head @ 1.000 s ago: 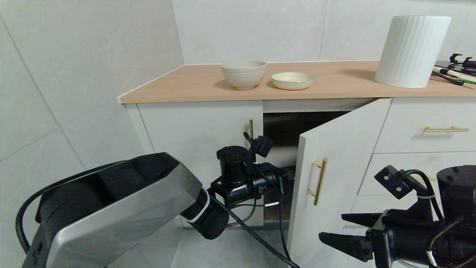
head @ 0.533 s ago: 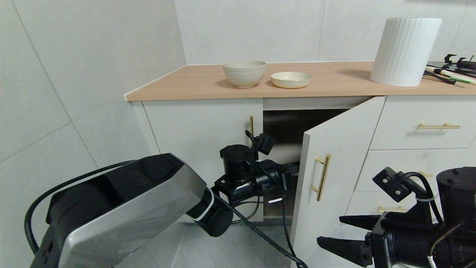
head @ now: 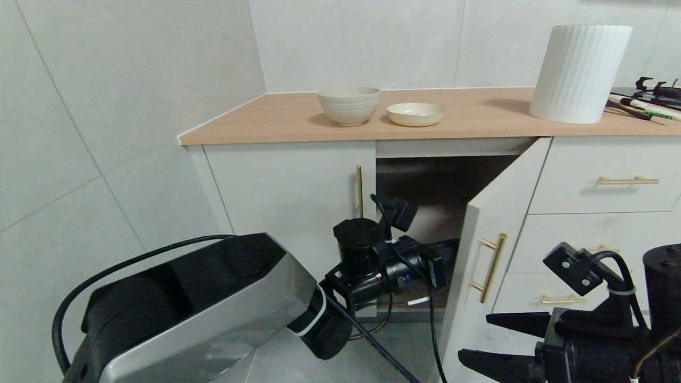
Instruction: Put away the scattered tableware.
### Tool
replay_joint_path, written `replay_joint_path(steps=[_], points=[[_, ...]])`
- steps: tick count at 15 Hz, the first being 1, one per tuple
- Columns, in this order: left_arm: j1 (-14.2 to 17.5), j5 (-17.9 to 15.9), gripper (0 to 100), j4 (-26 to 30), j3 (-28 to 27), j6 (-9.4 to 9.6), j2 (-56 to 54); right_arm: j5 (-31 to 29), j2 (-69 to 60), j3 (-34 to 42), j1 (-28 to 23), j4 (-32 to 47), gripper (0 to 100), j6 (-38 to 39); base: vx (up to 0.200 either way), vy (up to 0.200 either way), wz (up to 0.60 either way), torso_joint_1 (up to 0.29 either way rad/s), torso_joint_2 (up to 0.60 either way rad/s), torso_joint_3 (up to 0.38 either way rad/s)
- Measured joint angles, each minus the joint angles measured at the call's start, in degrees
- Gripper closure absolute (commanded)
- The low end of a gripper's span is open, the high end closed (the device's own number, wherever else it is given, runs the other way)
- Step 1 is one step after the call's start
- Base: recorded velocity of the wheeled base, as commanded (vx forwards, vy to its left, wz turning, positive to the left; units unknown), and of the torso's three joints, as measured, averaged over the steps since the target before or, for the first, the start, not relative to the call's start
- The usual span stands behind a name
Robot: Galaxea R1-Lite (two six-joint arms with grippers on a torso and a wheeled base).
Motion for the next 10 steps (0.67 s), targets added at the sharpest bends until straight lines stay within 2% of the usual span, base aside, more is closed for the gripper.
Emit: replay_joint_path(steps=[2,3,6,9,10], points=[[-2.61,-10.63,100,-7.8,7.47,-2.23,-2.27,4.0,-3.75,0.8,0.74,0.33,0,-0.3,0.0,0.0,0.0,0.0,0.0,0.0],[-2.95,-12.04,100,-9.61,9.57,-2.69,-3.07,5.23,-5.49,0.95,0.98,0.5,0,-0.41,0.0,0.0,0.0,0.0,0.0,0.0],[1.3,-12.3,100,-9.63,11.28,-2.99,-3.56,5.47,-7.8,1.06,1.18,0.66,0,-0.46,0.0,0.0,0.0,0.0,0.0,0.0],[6.23,-12.21,100,-5.03,11.76,-2.74,-4.78,5.34,-8.27,0.95,1.24,0.67,0,-0.44,0.0,0.0,0.0,0.0,0.0,0.0],[7.56,-12.15,100,-2.73,12.35,-1.9,-6.03,5.23,-8.19,0.89,1.22,0.67,0,-0.46,0.0,0.0,0.0,0.0,0.0,0.0]])
